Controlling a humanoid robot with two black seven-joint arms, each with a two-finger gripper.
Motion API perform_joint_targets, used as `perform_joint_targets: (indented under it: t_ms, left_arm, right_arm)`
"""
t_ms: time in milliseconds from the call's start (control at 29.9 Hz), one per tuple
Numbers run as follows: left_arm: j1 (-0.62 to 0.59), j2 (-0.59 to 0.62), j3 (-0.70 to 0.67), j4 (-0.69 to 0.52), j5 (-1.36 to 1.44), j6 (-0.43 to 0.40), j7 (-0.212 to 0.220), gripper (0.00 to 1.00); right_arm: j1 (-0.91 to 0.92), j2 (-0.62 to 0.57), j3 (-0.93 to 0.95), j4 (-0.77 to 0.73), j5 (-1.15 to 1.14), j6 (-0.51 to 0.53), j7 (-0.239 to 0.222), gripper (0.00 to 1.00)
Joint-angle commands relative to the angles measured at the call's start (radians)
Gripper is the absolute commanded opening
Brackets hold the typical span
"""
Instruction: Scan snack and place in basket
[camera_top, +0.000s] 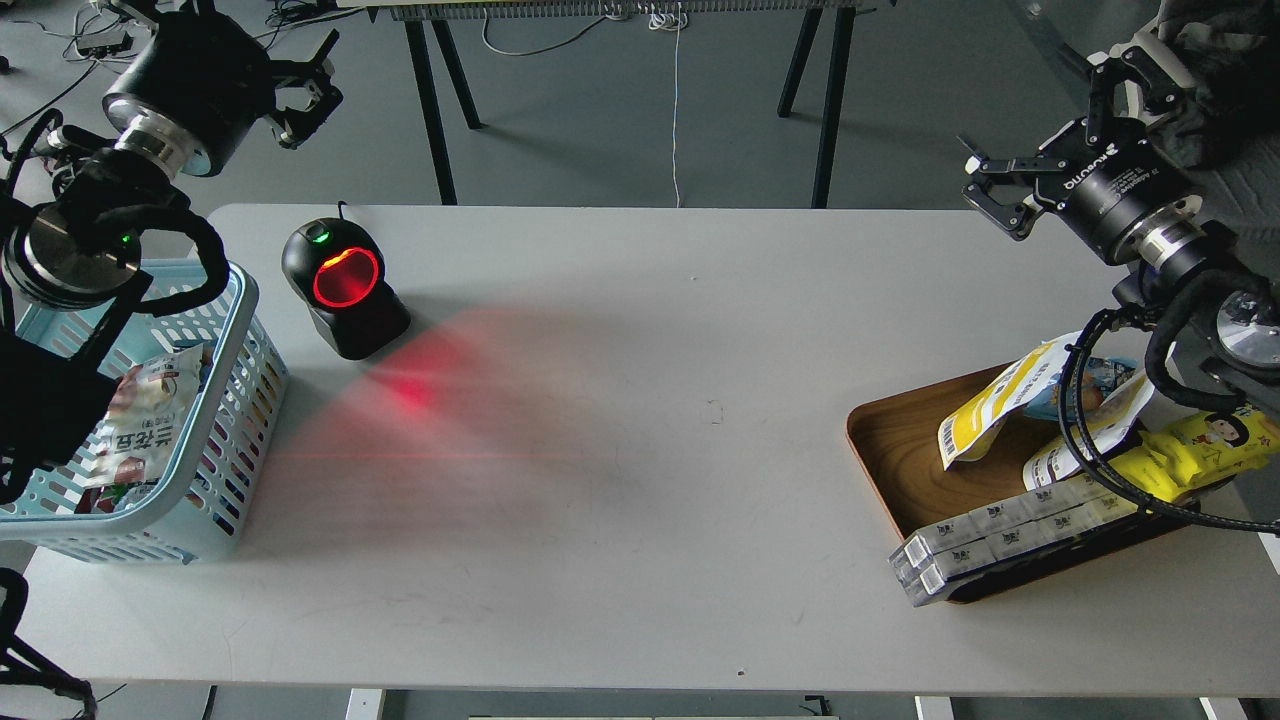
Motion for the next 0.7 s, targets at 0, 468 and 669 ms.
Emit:
perform_joint_targets:
  t_ms: [0, 468, 669]
  left_arm:
    - [0.0, 0.004, 0.014, -0.001, 0.006, 0.003, 0.0, 1.0]
    - [-0.005, 0.005, -0.015, 0.013, 0.006, -0.003, 0.005, 1.0]
    - [-0.017, 0.008, -0.022, 0.014, 0.008, 0.012, 0.003, 1.0]
  right_arm:
    - [0.001, 0.016, 0.022, -0.001, 0.0, -0.023, 0.0, 0.99]
    - [-0.002, 0.009, 0.044, 0.006, -0.003, -0.03, -0.009, 0.99]
    - [-0.013, 0.001, 0.039, 0.039, -0.009, -0.053, -0.009, 0.99]
